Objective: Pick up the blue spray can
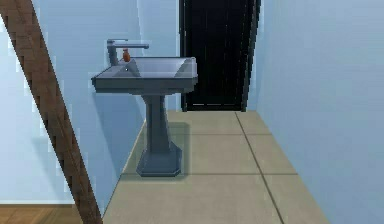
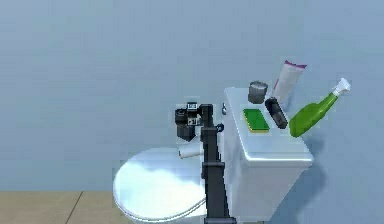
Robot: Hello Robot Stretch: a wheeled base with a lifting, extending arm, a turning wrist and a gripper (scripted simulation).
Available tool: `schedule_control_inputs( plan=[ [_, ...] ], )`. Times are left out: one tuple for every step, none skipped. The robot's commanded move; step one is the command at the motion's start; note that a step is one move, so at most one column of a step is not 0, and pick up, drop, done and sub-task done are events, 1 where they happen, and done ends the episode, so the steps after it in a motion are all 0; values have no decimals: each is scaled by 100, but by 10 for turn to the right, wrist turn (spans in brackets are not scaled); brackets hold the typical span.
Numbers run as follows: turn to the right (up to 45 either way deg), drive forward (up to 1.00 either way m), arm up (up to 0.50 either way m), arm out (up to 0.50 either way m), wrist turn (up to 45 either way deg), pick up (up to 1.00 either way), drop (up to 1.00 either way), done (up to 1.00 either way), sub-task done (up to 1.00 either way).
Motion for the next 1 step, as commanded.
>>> schedule_control_inputs(
  plan=[
    [0,0,-30,0,0,0,0,0,0]
  ],
)
